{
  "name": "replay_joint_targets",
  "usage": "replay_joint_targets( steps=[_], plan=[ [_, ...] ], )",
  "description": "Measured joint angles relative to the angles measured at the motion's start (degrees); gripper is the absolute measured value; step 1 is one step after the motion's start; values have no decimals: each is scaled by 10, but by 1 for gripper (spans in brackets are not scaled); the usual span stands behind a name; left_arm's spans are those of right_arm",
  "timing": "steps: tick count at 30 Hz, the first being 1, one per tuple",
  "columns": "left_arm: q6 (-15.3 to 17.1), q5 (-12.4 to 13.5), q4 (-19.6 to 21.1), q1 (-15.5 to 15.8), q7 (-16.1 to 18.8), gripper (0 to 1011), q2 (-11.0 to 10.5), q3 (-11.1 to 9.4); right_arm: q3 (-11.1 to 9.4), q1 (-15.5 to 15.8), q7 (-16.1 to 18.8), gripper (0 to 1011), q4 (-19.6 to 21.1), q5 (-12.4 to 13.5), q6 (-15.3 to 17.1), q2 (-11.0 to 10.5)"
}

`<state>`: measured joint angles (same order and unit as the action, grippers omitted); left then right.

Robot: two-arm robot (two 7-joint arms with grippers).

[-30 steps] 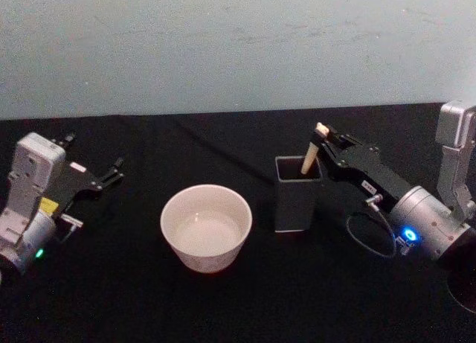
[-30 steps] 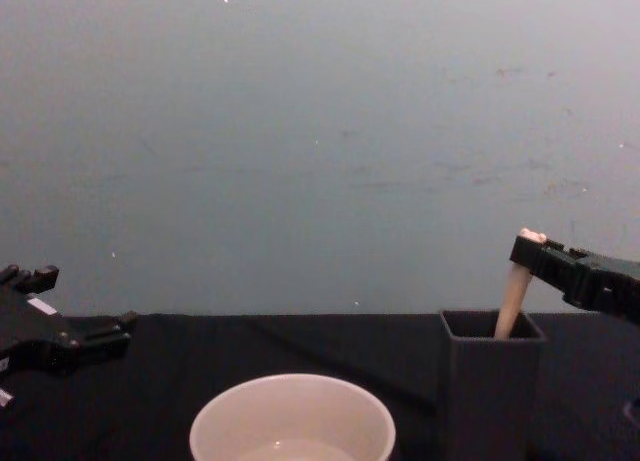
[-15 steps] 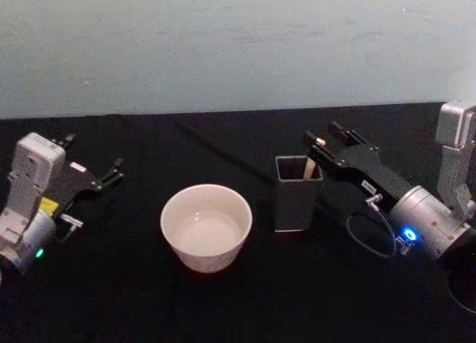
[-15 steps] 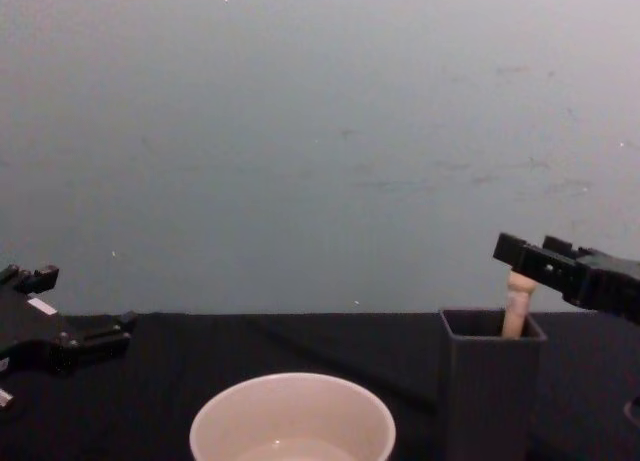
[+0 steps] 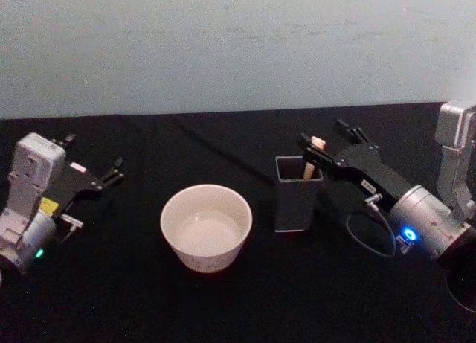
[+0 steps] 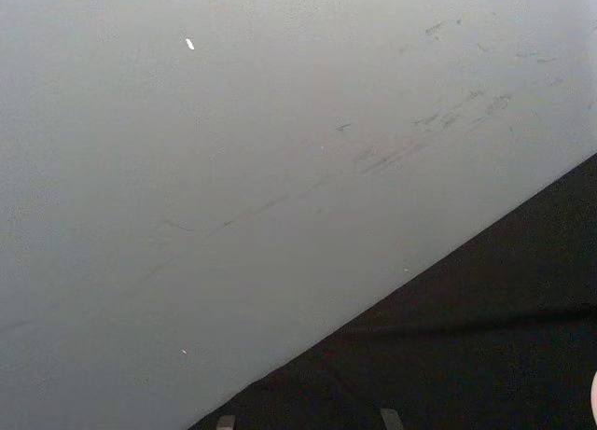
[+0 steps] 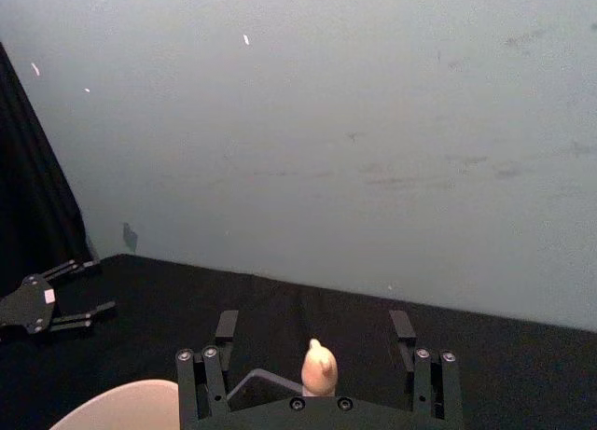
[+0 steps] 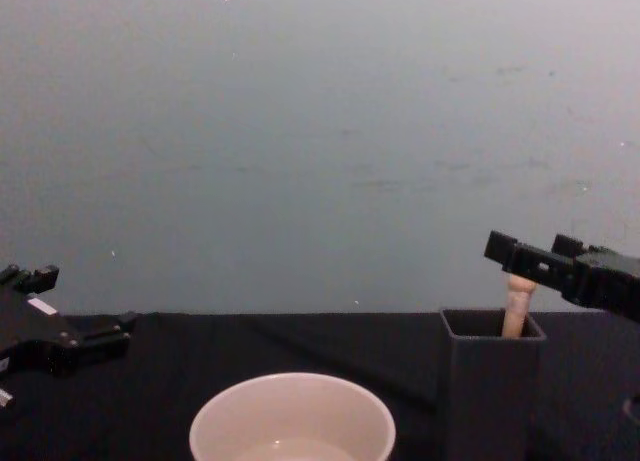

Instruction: Pick up the stirring spoon with one hand, stir inside the cup, then place it back in its original position.

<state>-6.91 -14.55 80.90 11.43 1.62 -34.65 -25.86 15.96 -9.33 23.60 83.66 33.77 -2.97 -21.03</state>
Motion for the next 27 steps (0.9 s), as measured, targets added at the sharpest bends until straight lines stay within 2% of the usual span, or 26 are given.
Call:
replay_joint_targets(
  steps=[4, 8, 12, 13, 14, 15, 17, 18, 20, 27],
  plan=[
    [0, 0, 0, 0, 0, 1001, 0, 0, -3, 0, -6, 1002, 8, -12, -20, 2],
    [0, 0, 0, 0, 0, 1002, 0, 0, -17, 6, -29, 1002, 22, -30, -50, 9],
    [0, 0, 0, 0, 0, 1001, 0, 0, -34, 15, -88, 1002, 35, -75, -73, 21],
    [0, 0, 0, 0, 0, 1001, 0, 0, -41, 19, -116, 1002, 39, -96, -76, 26],
    [0, 0, 0, 0, 0, 1001, 0, 0, -43, 21, -130, 1002, 40, -107, -76, 28],
    [0, 0, 0, 0, 0, 1001, 0, 0, -47, 25, -157, 1002, 41, -131, -75, 32],
    [0, 0, 0, 0, 0, 1001, 0, 0, -49, 28, -181, 1002, 40, -151, -71, 36],
    [0, 0, 0, 0, 0, 1001, 0, 0, -52, 32, -204, 1002, 37, -169, -64, 41],
    [0, 0, 0, 0, 0, 1001, 0, 0, -55, 36, -225, 1002, 26, -184, -55, 49],
    [0, 0, 0, 0, 0, 1001, 0, 0, -61, 46, -242, 1002, -7, -195, -34, 68]
  ],
)
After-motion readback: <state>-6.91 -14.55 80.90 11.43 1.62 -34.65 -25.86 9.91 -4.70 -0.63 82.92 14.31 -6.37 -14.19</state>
